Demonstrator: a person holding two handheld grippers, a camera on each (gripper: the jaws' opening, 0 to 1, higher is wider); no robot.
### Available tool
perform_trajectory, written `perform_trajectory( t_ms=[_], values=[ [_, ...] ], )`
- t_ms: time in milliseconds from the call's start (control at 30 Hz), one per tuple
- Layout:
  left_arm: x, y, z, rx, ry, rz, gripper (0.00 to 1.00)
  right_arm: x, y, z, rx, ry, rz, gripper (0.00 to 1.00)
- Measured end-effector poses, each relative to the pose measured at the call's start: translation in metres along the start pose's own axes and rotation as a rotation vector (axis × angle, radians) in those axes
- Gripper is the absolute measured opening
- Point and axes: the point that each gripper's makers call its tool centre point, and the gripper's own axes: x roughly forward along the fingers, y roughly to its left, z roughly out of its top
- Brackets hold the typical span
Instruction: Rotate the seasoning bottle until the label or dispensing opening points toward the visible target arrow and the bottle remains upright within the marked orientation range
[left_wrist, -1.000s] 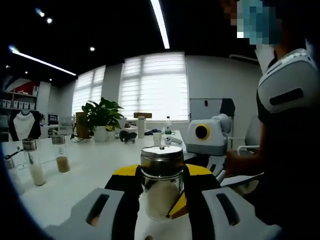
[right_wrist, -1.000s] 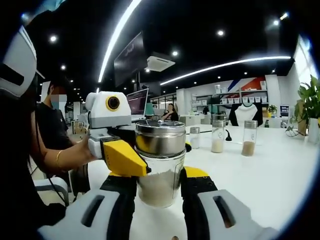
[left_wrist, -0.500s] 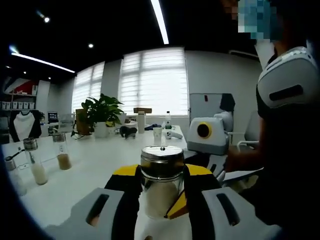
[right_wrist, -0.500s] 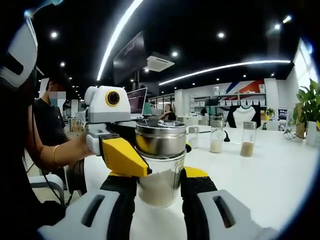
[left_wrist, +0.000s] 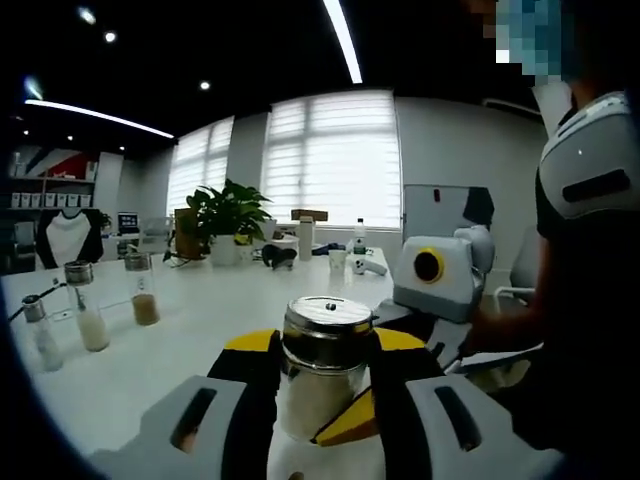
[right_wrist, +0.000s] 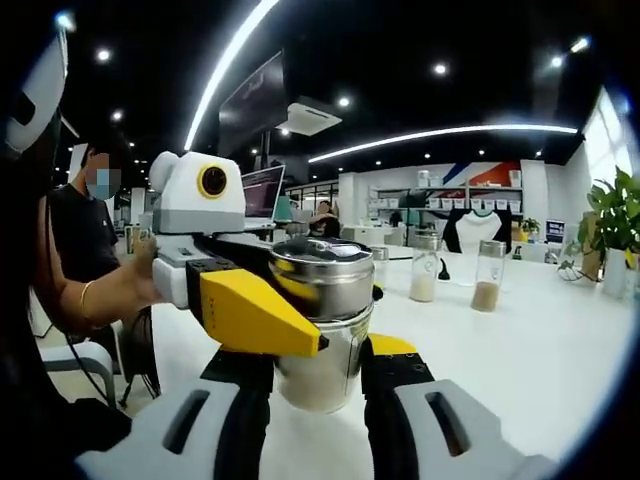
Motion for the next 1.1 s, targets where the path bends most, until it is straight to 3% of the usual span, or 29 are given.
perform_trajectory(
  t_ms=[100,400,700,1000,1100],
  values=[
    [0.003,0.000,-0.001,0.064,0.030,0.045,0.37,0.002,-0.001,-0.002,0.038,-0.004,-0.023,0.32],
    [0.006,0.005,-0.003,0.085,0.062,0.127,0.37,0.005,-0.006,-0.005,0.034,0.019,-0.076,0.32],
    [0.003,0.020,-0.001,0.019,0.024,0.275,0.37,0.011,-0.015,-0.007,0.044,0.024,-0.137,0.32],
    [-0.001,0.032,-0.005,0.022,0.021,0.428,0.38,0.018,-0.025,-0.004,0.025,-0.001,-0.234,0.32],
    [-0.001,0.033,-0.001,0.022,-0.008,0.473,0.39,0.019,-0.028,-0.005,-0.011,0.005,-0.273,0.32]
  ],
)
